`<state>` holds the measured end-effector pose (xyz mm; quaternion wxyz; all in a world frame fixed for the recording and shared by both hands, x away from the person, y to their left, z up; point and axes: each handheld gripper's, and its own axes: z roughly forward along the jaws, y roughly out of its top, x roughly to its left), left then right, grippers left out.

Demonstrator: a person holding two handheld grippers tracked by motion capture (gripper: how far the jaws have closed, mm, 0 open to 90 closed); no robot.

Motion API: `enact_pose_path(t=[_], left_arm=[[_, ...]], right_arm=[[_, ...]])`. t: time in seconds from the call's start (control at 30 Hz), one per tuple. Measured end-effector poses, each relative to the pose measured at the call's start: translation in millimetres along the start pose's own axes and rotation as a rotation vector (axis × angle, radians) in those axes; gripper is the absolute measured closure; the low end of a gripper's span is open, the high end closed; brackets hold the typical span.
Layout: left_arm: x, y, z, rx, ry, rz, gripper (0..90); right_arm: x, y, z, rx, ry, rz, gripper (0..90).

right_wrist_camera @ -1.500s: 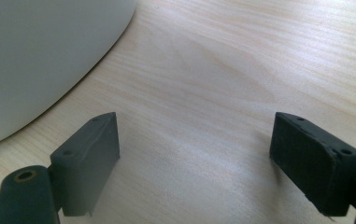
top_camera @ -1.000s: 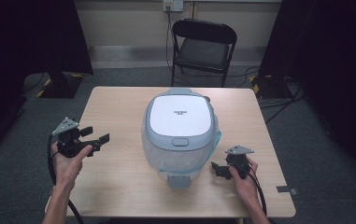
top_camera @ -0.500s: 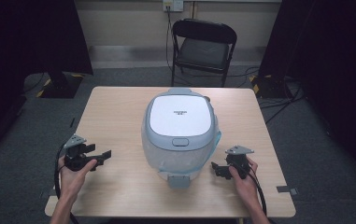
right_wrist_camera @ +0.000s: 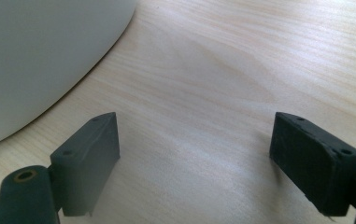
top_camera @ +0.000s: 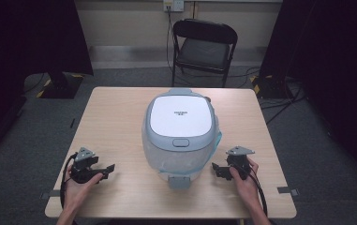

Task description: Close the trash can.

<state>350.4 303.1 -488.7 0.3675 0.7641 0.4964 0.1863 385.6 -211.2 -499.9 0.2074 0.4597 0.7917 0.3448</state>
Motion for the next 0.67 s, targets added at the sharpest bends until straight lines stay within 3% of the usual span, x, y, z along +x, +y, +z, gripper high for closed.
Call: enact_pose_path(t=[0.13, 0.27, 0.37, 0.67], left_arm=[[-2.8, -4.3, 6.4, 0.032, 0.003, 0.021, 19.1], [-7.5, -5.6, 10.1, 0.025, 0.011, 0.028, 16.9], [-10.8, -6.9, 13.2, 0.016, 0.045, 0.073, 15.3], [-11.0, -4.6, 16.4, 0.022, 0.048, 0.058, 11.6]], right_arm=[[0.0, 0.0, 0.0, 0.0, 0.0, 0.0, 14.8], [0.0, 0.0, 0.0, 0.0, 0.0, 0.0, 14.8], [0.0, 0.0, 0.0, 0.0, 0.0, 0.0, 14.8], [0.2, -0.1, -0.1, 0.0, -0.003, 0.001, 14.8]])
